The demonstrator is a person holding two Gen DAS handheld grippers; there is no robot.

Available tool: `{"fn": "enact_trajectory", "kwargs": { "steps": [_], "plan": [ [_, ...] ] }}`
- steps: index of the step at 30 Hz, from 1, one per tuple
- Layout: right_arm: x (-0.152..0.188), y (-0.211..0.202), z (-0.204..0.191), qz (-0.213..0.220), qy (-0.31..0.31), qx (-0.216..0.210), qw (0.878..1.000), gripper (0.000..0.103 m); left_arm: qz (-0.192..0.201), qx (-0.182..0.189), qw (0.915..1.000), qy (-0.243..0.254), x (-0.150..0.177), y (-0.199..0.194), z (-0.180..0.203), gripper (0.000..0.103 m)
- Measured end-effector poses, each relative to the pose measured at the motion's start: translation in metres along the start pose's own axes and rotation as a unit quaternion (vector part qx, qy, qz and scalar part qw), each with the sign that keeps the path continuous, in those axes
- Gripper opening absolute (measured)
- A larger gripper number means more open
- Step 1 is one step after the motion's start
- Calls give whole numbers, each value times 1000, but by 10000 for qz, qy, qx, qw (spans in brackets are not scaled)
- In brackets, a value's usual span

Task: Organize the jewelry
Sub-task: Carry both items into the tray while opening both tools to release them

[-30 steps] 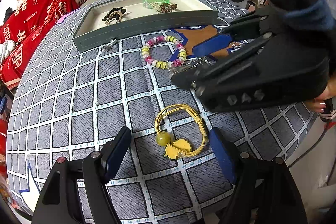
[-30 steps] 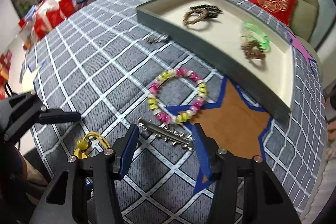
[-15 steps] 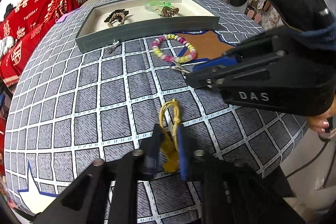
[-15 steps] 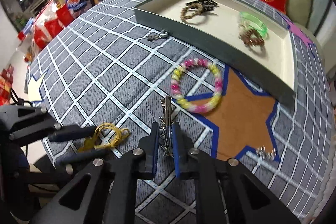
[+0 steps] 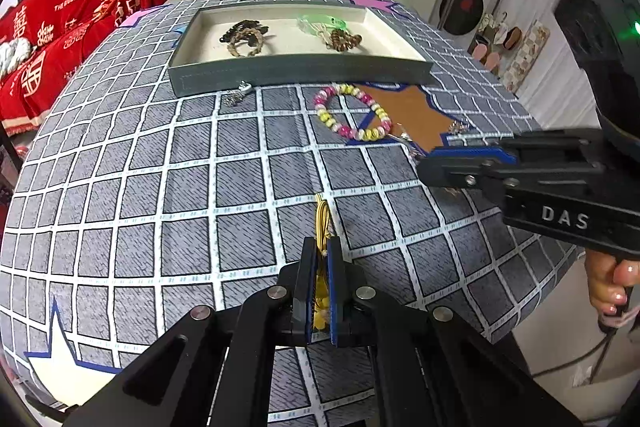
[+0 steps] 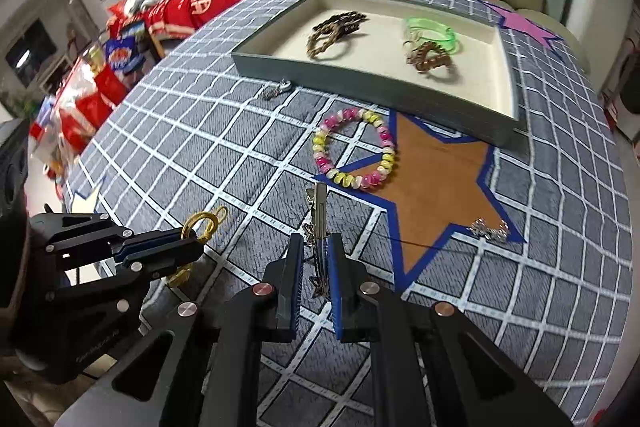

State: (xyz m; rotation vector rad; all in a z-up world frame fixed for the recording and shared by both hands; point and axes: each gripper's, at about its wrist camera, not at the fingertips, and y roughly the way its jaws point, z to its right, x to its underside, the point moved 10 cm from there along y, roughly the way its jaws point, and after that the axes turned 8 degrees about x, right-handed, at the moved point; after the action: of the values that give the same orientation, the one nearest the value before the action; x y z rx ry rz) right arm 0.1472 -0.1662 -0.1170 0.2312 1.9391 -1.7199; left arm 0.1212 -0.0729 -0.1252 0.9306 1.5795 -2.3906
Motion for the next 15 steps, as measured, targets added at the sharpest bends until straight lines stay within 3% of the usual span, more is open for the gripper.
{"fn": "enact_trajectory", "kwargs": {
  "steps": [15],
  "plan": [
    [-19, -28, 32, 284, 917, 42, 9954, 13, 386, -70, 9992, -88, -46, -28, -18, 13]
  ]
}}
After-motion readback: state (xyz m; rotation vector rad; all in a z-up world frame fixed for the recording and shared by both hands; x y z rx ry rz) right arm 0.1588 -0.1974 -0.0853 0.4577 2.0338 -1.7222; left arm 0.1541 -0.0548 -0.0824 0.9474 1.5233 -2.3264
